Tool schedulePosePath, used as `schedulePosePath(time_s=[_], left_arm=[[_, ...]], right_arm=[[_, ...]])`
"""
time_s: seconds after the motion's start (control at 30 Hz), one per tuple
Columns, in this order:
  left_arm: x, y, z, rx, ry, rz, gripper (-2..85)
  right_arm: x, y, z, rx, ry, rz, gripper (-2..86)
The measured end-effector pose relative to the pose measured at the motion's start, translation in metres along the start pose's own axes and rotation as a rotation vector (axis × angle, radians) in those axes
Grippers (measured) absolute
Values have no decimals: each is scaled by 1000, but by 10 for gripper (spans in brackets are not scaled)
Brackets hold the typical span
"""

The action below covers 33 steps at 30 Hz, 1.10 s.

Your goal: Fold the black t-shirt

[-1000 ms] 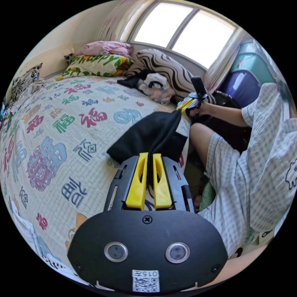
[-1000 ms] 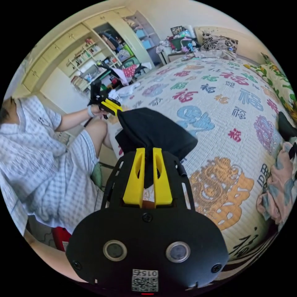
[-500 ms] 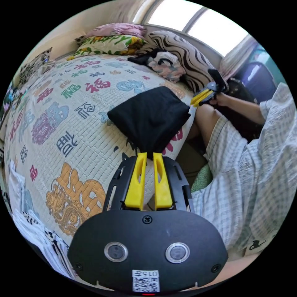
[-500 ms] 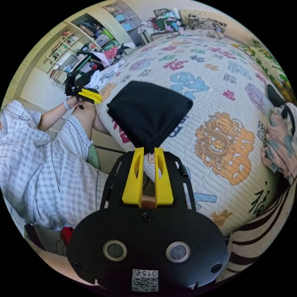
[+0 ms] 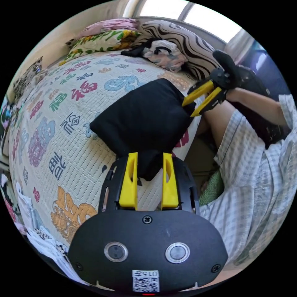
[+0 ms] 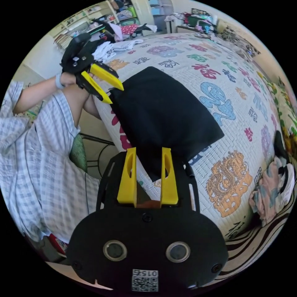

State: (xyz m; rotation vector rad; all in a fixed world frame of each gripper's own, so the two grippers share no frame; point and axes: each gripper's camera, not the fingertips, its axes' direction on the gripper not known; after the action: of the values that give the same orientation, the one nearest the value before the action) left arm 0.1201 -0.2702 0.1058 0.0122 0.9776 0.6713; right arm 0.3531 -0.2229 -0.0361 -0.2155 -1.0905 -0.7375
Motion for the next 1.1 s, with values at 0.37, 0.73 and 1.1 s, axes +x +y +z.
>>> schedulePosePath(time_s=[0.37,0.73,1.1], left_arm=[[33,-8,-5,-5,-126,54,31],[50,-3,3,-35,-194,61,29],[50,29,-19,6,-174,46,9]], right_arm=[[-36,-15,39,-73,215,-106,26],[-40,-22,72,-129,284,-99,26],[-27,-9,49,-110,201,-106,18]])
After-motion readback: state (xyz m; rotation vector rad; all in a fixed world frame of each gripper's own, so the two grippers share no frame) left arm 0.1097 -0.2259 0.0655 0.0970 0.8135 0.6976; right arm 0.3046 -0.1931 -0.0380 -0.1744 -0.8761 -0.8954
